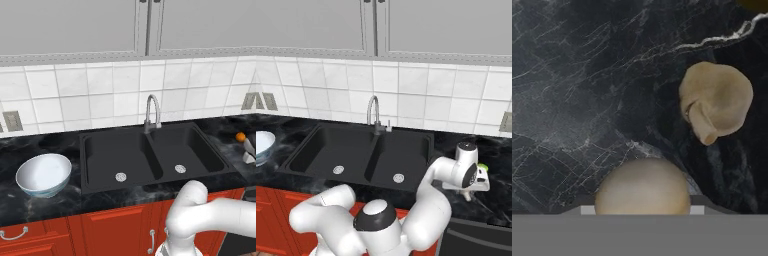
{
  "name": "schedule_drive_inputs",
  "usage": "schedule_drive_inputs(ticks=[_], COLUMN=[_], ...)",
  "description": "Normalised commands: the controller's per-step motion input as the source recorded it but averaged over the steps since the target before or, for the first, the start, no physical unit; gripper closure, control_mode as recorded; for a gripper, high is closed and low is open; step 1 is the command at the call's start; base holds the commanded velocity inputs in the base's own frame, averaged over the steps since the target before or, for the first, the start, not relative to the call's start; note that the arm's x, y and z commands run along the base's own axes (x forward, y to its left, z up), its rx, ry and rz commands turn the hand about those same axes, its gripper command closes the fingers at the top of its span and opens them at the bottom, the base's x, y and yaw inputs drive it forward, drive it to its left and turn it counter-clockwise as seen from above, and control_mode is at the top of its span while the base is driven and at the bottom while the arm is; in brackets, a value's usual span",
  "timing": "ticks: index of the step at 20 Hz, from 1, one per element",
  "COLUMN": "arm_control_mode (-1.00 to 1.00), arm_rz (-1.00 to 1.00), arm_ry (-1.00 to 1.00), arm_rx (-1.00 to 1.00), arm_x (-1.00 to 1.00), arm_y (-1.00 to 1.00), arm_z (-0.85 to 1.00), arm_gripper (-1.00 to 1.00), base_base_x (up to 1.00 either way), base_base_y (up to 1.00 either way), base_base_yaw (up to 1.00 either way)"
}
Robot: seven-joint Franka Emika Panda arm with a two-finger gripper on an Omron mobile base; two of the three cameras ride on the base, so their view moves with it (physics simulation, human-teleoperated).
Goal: There is a mixed pile of frozen fruits and vegetables on the counter. Locate all the frozen vegetables and place the items in a bowl on the counter. Take all the frozen fruits and defrost them in a running sink.
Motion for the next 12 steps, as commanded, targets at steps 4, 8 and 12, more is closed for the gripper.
schedule_drive_inputs(ticks=[4,8,12], arm_control_mode=[-1.00,-1.00,-1.00], arm_rz=[0.00,0.00,0.00], arm_ry=[0.00,0.00,0.01], arm_rx=[0.05,0.06,0.01], arm_x=[0.00,0.00,0.00], arm_y=[0.00,0.00,0.00], arm_z=[0.32,0.54,0.51], arm_gripper=[1.00,1.00,1.00], base_base_x=[0.00,0.00,0.00], base_base_y=[0.00,0.00,0.00], base_base_yaw=[0.00,0.00,0.00])
